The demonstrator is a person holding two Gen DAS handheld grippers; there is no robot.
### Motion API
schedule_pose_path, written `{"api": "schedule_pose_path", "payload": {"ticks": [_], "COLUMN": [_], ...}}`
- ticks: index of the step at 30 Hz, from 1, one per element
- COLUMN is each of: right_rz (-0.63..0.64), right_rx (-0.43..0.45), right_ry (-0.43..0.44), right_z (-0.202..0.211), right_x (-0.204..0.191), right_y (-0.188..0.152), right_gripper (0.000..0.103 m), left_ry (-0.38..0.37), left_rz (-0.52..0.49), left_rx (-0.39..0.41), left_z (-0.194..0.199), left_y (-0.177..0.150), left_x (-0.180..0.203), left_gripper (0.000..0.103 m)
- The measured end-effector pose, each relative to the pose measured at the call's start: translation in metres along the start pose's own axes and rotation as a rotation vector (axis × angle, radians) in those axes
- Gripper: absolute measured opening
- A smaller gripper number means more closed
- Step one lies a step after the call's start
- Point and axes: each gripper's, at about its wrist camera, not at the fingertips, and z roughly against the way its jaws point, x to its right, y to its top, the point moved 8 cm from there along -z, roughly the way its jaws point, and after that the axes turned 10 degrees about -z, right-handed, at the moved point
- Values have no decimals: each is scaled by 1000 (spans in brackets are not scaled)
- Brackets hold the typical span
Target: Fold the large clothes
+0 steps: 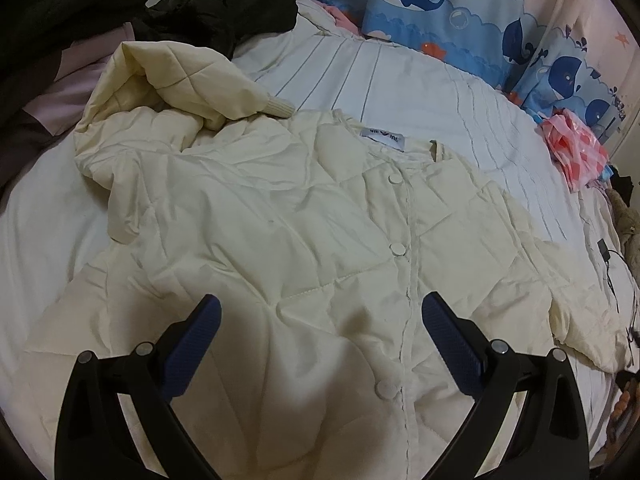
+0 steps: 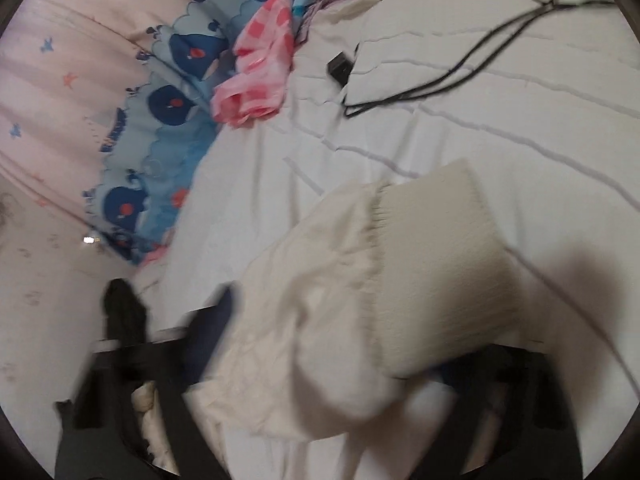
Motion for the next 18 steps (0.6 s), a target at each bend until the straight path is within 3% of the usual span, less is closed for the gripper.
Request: {"api": "schedule_pose_path", "payload": {"ticks": [1,4,13,15,18], "right_rz": [21,136,412,418,326], "right_rx": [15,64,331,379,406], "right_ry": [-31,-60,119,117,13], "right_z": [-4,-6,13,2,-40], "right_x": [-5,-42,-322,-343,-301], "right_y": [4,14,144,165,196], "right_gripper": [28,21,16,16,16], "left_ry": [-1,3,32,42,34], "left_rz": [2,5,109,110,58], "left_rx": [5,23,136,160,113], "left_z": [2,7,40,42,24], "left_y": [1,7,36,39,33], "left_x": [0,1,-5,-1,16], "left_gripper": [96,96,96,96,96]}}
